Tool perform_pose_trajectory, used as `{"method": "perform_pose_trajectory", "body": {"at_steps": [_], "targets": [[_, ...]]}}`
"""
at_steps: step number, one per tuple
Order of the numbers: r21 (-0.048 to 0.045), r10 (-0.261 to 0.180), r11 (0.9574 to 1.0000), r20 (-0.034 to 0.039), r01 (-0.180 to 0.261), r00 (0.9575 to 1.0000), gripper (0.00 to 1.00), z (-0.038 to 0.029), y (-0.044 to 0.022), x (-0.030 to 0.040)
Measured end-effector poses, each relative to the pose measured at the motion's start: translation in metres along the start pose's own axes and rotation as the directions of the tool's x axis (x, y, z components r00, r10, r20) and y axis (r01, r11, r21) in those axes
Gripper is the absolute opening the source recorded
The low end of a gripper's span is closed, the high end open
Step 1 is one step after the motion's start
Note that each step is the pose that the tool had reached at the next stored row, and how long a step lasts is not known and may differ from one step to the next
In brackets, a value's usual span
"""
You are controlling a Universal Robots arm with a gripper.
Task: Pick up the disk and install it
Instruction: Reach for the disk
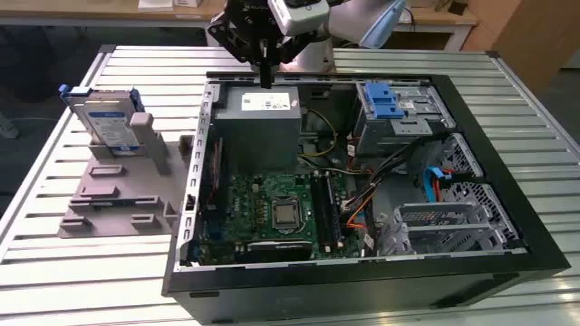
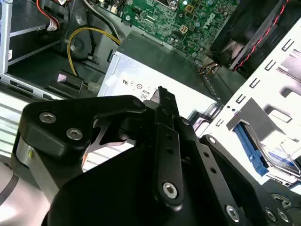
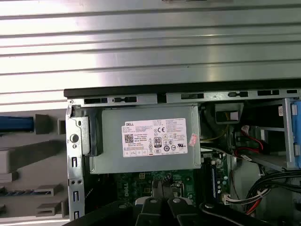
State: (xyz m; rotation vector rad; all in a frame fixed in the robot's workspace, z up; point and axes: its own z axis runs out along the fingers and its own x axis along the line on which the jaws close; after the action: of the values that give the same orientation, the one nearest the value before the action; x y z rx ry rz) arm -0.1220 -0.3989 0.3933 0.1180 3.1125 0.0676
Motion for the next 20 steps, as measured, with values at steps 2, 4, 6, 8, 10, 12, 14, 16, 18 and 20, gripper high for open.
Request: {"method": "perform_pose_trajectory", "body": {"at_steps": [2, 4, 6, 8, 10, 12, 14, 16, 18, 20], "targets": [[-0.0001, 0.000, 1.0000, 0.0000, 0.000, 1.0000, 0.11, 0.0000, 0.0000, 0.0000], [0.0000, 0.000, 1.0000, 0.0000, 0.000, 1.0000, 0.11, 0.0000, 0.0000, 0.0000], [-0.0001, 0.000, 1.0000, 0.0000, 0.000, 1.0000, 0.11, 0.0000, 0.0000, 0.0000], [0.0000, 0.000, 1.0000, 0.0000, 0.000, 1.0000, 0.11, 0.0000, 0.0000, 0.0001], [-0.0001, 0.000, 1.0000, 0.0001, 0.000, 1.0000, 0.11, 0.0000, 0.0000, 0.0008], [-0.0001, 0.000, 1.0000, 0.0001, 0.000, 1.0000, 0.11, 0.0000, -0.0002, 0.0025], [0.0000, 0.000, 1.0000, 0.0000, 0.000, 1.0000, 0.11, -0.0001, -0.0003, 0.0043], [-0.0001, 0.000, 1.0000, 0.0001, 0.000, 1.0000, 0.11, -0.0001, -0.0003, 0.0063], [0.0000, 0.000, 1.0000, 0.0000, 0.000, 1.0000, 0.11, -0.0001, 0.0001, 0.0081], [0.0000, 0.000, 1.0000, 0.0000, 0.000, 1.0000, 0.11, -0.0001, 0.0008, 0.0100]]}}
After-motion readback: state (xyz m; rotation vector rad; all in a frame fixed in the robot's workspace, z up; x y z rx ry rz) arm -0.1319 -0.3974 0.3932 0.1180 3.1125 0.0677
